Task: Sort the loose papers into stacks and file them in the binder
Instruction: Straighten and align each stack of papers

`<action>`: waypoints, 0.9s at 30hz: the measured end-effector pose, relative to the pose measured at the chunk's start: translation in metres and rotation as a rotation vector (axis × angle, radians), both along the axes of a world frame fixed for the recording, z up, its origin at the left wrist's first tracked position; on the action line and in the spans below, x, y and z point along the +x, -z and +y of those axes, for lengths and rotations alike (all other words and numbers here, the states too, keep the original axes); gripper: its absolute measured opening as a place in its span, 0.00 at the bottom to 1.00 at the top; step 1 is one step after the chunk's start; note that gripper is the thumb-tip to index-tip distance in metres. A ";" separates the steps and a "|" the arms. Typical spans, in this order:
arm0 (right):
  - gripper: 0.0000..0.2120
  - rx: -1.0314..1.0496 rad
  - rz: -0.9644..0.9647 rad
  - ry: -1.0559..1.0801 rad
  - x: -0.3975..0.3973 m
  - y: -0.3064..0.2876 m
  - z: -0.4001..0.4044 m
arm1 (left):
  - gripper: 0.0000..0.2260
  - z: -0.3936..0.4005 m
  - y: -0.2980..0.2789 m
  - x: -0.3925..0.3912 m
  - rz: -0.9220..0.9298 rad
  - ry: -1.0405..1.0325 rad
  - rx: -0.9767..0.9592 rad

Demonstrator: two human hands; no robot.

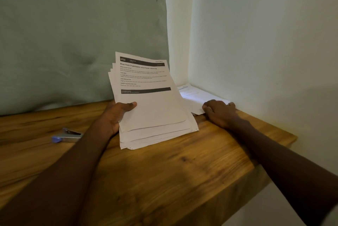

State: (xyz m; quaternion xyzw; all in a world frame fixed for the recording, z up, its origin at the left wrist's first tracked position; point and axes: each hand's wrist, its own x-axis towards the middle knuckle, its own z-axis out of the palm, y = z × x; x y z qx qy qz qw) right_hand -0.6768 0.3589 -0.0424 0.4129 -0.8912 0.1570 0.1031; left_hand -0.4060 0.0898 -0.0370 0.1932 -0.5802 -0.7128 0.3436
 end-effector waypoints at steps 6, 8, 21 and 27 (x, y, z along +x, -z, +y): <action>0.21 -0.056 0.069 -0.001 -0.004 0.003 -0.002 | 0.19 0.019 -0.001 0.018 0.017 -0.058 0.013; 0.18 -0.207 0.193 0.000 0.001 0.005 0.003 | 0.19 0.027 -0.002 0.023 0.043 -0.068 0.016; 0.21 -0.755 -1.093 -0.599 0.185 -0.059 -0.039 | 0.20 0.069 -0.046 0.125 0.124 -0.044 -0.101; 0.12 -0.811 -0.964 -0.633 0.295 -0.088 -0.126 | 0.23 0.019 -0.100 0.252 -0.062 -0.228 -0.448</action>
